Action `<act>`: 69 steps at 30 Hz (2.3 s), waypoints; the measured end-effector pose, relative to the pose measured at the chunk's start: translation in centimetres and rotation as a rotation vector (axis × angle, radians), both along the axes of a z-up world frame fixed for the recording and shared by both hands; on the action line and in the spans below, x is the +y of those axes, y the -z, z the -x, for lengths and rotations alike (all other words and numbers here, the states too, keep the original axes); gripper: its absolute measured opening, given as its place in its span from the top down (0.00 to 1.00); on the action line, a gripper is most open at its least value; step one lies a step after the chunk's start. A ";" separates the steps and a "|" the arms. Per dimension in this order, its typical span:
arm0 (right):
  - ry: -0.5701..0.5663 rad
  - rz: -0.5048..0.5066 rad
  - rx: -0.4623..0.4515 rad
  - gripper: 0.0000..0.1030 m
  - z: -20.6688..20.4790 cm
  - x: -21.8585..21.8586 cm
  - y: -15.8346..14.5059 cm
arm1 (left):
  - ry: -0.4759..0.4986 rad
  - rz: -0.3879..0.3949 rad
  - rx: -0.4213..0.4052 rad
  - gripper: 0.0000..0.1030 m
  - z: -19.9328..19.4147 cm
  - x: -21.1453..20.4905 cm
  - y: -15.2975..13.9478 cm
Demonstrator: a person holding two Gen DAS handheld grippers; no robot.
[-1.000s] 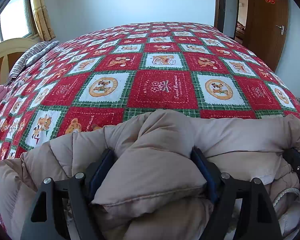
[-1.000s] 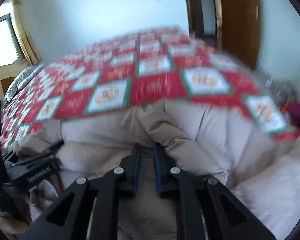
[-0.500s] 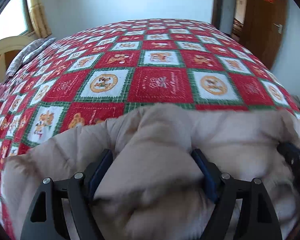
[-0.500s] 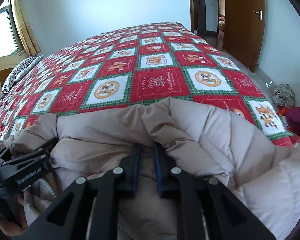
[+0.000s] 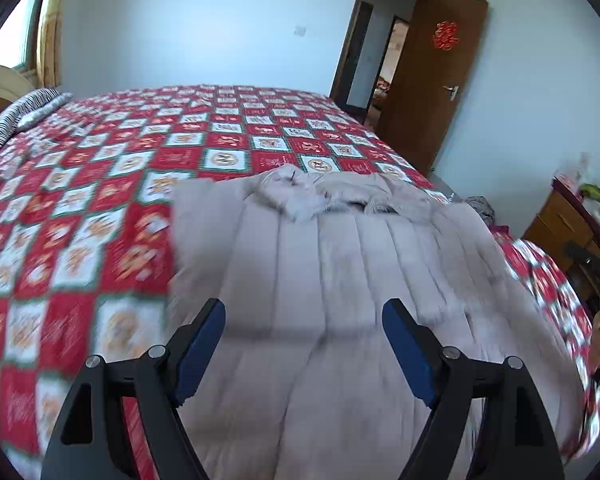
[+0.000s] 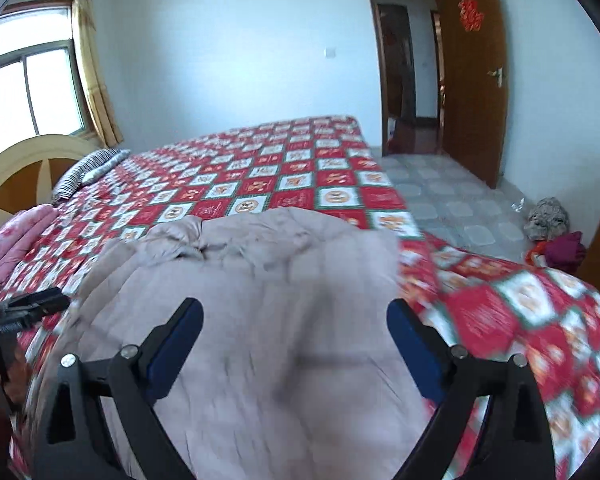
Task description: Fold large clothes
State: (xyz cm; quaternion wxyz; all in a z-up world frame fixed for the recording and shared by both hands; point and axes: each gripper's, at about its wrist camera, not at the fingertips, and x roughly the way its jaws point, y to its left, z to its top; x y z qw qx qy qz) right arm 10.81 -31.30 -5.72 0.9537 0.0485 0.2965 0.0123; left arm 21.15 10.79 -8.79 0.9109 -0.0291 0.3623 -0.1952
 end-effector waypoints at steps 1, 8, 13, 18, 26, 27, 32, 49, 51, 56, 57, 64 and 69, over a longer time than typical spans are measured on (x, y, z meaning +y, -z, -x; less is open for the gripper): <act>0.017 0.008 -0.006 0.08 1.8 -0.6 -0.2 | 0.001 -0.005 -0.007 0.21 1.3 0.7 -0.1; 0.088 -0.055 0.021 0.07 11.9 -4.8 0.3 | 0.019 -0.018 0.011 0.20 9.7 4.0 2.0; 0.094 -0.177 0.109 0.08 13.8 -5.7 3.4 | 0.001 0.058 0.139 0.20 11.9 4.7 5.7; 0.057 -0.187 0.165 0.08 14.9 -3.9 6.7 | -0.052 -0.017 0.164 0.20 13.5 4.5 7.5; 0.014 -0.125 0.229 0.10 14.4 -0.7 9.6 | -0.149 -0.302 0.125 0.20 15.5 3.5 9.4; 0.009 -0.118 0.234 0.10 14.3 -0.4 9.8 | -0.160 -0.282 0.138 0.20 15.5 3.8 9.8; 0.005 -0.072 0.253 0.14 14.3 0.8 11.0 | -0.205 -0.220 0.200 0.17 14.6 4.2 10.3; -0.032 0.009 0.248 0.52 14.3 1.9 10.9 | -0.190 -0.285 0.156 0.33 15.5 2.3 9.9; -0.035 -0.008 0.243 0.51 14.4 1.7 10.9 | -0.189 -0.266 0.165 0.38 15.4 2.4 9.9; -0.035 -0.015 0.222 0.49 14.5 1.8 11.0 | -0.192 -0.285 0.152 0.52 15.6 1.9 9.6; -0.031 -0.011 0.223 0.50 14.5 1.9 11.0 | -0.193 -0.294 0.142 0.59 15.7 1.7 9.5; -0.043 -0.097 0.212 0.78 14.7 1.3 9.7 | -0.193 -0.262 0.098 0.85 16.2 1.7 7.9; -0.070 -0.172 0.176 0.82 15.1 1.4 8.1 | -0.177 -0.241 0.040 0.87 16.8 1.3 5.8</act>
